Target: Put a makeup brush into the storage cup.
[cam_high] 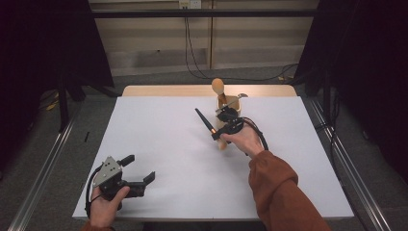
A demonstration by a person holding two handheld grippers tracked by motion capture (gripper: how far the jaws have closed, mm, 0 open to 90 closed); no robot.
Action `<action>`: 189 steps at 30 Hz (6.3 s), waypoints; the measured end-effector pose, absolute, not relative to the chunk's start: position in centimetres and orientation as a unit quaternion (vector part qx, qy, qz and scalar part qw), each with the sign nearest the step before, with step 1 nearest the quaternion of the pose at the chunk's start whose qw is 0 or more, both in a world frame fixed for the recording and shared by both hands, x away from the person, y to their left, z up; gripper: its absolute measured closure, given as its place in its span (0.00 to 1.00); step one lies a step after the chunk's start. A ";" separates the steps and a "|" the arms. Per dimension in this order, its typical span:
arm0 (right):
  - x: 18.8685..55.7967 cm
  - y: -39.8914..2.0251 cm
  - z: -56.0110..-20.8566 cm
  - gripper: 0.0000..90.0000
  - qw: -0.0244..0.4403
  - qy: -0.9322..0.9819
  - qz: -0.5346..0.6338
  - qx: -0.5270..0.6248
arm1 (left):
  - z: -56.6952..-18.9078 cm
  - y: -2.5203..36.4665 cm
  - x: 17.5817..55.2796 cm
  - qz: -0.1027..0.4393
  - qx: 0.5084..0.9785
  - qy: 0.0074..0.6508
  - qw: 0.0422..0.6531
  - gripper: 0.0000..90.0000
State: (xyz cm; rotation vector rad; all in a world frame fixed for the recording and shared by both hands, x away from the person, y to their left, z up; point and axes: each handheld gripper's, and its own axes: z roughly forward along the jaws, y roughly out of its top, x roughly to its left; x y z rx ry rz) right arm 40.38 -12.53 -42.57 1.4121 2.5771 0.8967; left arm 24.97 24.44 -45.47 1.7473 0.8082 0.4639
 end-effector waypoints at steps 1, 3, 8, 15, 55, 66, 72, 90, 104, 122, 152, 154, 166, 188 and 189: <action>40.2 -12.7 -42.5 0.83 0.036 0.837 0.299 0.457 | -45.5 24.4 25.0 0.196 0.737 0.341 0.549 0.03; 39.9 -13.0 -42.4 0.83 0.040 0.836 0.315 0.447 | -45.4 24.4 25.0 0.197 0.738 0.340 0.549 0.03; 39.3 -13.7 -42.1 0.83 0.046 0.829 0.347 0.436 | -45.3 24.7 25.1 0.203 0.736 0.342 0.548 0.03; 38.6 -14.8 -41.9 0.83 0.062 0.811 0.398 0.425 | -45.3 24.8 25.0 0.205 0.732 0.347 0.549 0.03; 32.2 -18.0 -41.1 0.82 0.039 0.800 0.508 0.317 | -43.3 21.9 25.2 0.176 0.755 0.290 0.561 0.02; 30.4 -18.1 -41.4 0.82 0.020 0.826 0.483 0.291 | -43.0 20.5 25.2 0.164 0.768 0.273 0.555 0.02; 29.6 -17.1 -41.2 0.82 0.009 0.856 0.446 0.261 | -42.7 19.6 25.4 0.156 0.779 0.254 0.551 0.02; 28.6 -13.6 -41.3 0.82 -0.026 0.914 0.363 0.176 | -42.7 18.8 25.7 0.117 0.814 0.231 0.521 0.03; 28.2 -11.9 -41.6 0.82 -0.053 0.947 0.288 0.128 | -42.0 17.7 26.2 0.075 0.844 0.207 0.490 0.03; 28.4 -10.0 -41.4 0.82 -0.051 0.971 0.217 0.090 | -42.0 15.5 27.1 0.026 0.895 0.158 0.417 0.05; 29.0 -7.7 -41.5 0.82 -0.059 0.986 0.148 0.047 | -42.9 12.6 28.0 -0.030 0.946 0.114 0.302 0.06; 29.0 -7.7 -41.5 0.82 -0.060 0.986 0.150 0.045 | -43.1 12.4 28.0 -0.035 0.948 0.110 0.297 0.06; 29.1 -7.4 -41.6 0.82 -0.058 0.985 0.154 0.041 | -43.2 11.3 28.3 -0.051 0.948 0.100 0.296 0.23; 28.9 -7.1 -41.4 0.82 -0.048 0.982 0.182 0.024 | -43.3 9.9 28.6 -0.070 0.938 0.086 0.328 0.72; 28.9 -7.1 -41.4 0.82 -0.047 0.982 0.182 0.022 | -43.3 9.9 28.6 -0.070 0.939 0.083 0.328 0.72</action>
